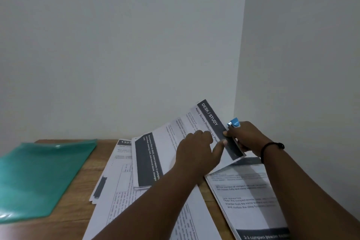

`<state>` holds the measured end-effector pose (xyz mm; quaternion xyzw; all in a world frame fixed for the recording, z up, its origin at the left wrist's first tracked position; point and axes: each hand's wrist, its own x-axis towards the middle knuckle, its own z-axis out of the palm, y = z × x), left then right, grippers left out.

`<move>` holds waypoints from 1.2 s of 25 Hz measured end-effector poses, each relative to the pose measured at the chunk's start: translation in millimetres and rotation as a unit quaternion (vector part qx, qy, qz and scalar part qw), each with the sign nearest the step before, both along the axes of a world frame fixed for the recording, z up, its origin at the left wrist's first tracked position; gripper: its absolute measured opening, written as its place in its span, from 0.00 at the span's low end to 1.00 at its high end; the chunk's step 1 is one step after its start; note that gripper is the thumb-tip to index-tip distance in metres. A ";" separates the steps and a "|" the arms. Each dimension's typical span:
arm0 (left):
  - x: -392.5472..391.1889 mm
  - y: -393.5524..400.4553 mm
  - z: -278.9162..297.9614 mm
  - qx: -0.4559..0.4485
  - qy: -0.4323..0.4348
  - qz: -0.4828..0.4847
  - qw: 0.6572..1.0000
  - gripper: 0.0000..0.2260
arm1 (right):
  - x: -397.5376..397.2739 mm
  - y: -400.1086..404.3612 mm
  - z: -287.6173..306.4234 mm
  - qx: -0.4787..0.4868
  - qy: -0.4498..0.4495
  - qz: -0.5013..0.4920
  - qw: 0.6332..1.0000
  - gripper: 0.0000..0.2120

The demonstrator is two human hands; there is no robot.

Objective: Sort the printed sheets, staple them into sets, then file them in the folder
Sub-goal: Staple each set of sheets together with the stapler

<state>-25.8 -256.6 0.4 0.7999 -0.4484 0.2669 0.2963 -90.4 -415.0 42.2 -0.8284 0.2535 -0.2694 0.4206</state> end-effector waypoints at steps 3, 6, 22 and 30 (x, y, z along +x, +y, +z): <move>-7.6 2.9 9.8 -0.103 0.068 -0.068 0.990 0.22 | -5.4 11.3 19.8 0.019 -0.141 -0.012 0.990 0.03; -23.5 -0.6 21.2 -0.075 0.263 -0.100 0.957 0.35 | -7.4 27.0 40.0 0.077 -0.270 -0.033 0.959 0.01; 77.0 181.2 64.4 -0.460 0.513 -0.200 0.697 0.14 | 23.7 140.0 24.6 0.297 -0.169 0.100 0.934 0.14; 98.0 243.4 31.2 -0.198 0.607 -0.191 0.746 0.18 | 38.8 144.5 4.1 0.118 -0.105 0.112 0.981 0.11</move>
